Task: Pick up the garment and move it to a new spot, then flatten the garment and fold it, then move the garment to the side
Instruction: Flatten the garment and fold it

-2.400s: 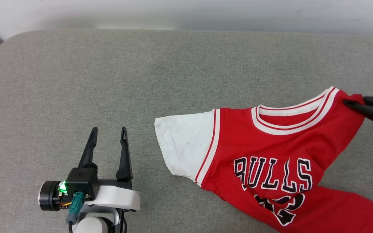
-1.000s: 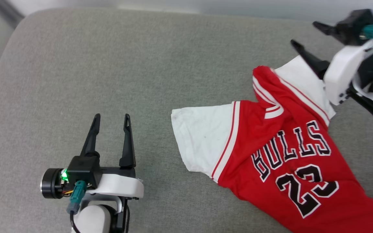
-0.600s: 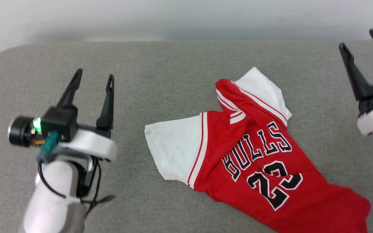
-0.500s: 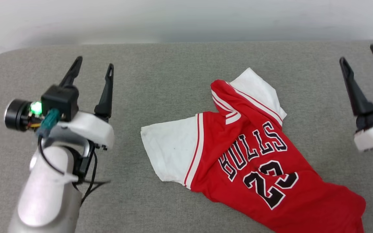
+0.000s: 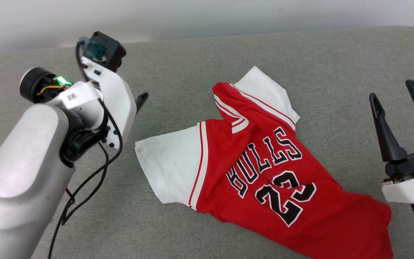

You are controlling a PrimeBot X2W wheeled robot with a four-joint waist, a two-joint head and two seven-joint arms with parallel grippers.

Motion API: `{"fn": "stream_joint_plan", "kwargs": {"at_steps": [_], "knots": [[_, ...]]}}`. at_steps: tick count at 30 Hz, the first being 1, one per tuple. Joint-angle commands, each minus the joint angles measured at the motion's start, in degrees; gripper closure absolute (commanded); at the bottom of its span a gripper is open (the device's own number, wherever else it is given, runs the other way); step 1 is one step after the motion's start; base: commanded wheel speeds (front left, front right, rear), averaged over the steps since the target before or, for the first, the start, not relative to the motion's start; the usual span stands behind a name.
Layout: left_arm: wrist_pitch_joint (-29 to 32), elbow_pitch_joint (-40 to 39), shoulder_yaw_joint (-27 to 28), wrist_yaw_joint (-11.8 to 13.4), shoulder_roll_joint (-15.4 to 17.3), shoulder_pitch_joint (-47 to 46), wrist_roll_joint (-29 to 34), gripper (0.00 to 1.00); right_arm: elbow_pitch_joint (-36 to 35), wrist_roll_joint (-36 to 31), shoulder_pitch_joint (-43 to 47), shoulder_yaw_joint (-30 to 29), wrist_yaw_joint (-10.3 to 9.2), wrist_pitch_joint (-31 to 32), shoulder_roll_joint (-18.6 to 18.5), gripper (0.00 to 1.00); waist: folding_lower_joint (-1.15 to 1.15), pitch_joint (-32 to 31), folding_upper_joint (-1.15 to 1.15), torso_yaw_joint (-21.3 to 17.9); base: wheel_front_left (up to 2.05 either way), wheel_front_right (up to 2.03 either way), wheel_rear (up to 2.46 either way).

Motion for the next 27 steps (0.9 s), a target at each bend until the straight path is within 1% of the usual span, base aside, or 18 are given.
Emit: {"fn": "stream_joint_plan", "kwargs": {"at_steps": [1, 4, 7, 10, 13, 21, 22, 23, 26, 27], "knots": [[1.83, 0.16, -1.04, 0.01, 0.67, -0.99, -1.30, 0.00, -0.73, -0.09, 0.63, -0.19, -0.04, 0.25, 0.48, 0.00, 0.00, 0.78, 0.00, -0.62, 0.00, 0.00, 0.00], [7.59, 1.21, -4.62, 0.02, 2.34, -3.87, -5.36, 0.00, -2.12, -0.57, 0.13, -0.05, -0.04, 0.90, 0.75, 0.00, 0.00, 2.14, 0.00, -1.38, 0.00, 0.00, 0.00], [11.98, 3.22, -7.97, 0.02, 3.61, -5.94, -8.18, 0.00, -3.03, -0.62, -0.87, 0.43, -0.04, 1.36, 0.98, 0.00, 0.00, 3.60, 0.00, -2.23, 0.00, 0.00, 0.00], [14.95, 5.64, -11.16, 0.02, 4.33, -7.67, -9.54, 0.00, -3.56, -0.73, -1.84, 0.86, -0.04, 1.43, 1.09, 0.00, 0.00, 5.07, 0.00, -3.00, 0.00, 0.00, 0.00], [16.70, 8.34, -14.10, 0.01, 4.91, -8.26, -10.24, 0.00, -3.37, -0.79, -2.62, 1.46, -0.04, 1.44, 1.24, 0.00, 0.00, 6.55, 0.00, -3.80, 0.00, 0.00, 0.00], [17.05, 13.92, -21.41, 0.01, 5.77, -5.23, -12.91, 0.00, -1.25, -0.39, -4.86, 2.14, -0.04, 0.42, 0.76, 0.00, 0.00, 8.86, 0.00, -4.81, 0.00, 0.00, 0.00], [16.44, 14.09, -21.95, 0.01, 5.67, -4.83, -13.45, 0.47, -0.98, -0.26, -5.19, 2.03, -0.04, 0.41, 0.53, 0.00, 0.00, 8.83, 0.00, -4.70, 0.00, 0.00, 0.00], [15.79, 14.03, -22.53, 0.01, 5.53, -4.56, -14.08, 1.00, -0.59, -0.09, -5.52, 1.89, -0.04, 0.49, 0.32, 0.00, 0.00, 8.67, 0.00, -4.49, 0.00, 0.00, 0.00], [13.30, 12.54, -23.94, -0.01, 6.18, -4.93, -15.14, 1.00, 0.20, 0.04, -7.07, 1.19, -0.04, 0.42, -1.08, 0.00, 0.00, 7.71, 0.00, -3.43, 0.00, 0.00, 0.00], [12.19, 11.76, -24.25, 0.00, 6.86, -5.45, -15.11, 1.00, 0.38, 0.20, -7.85, 1.23, -0.03, 0.65, -1.83, 0.00, 0.00, 7.36, 0.00, -3.06, 0.00, 0.00, 0.00]]}}
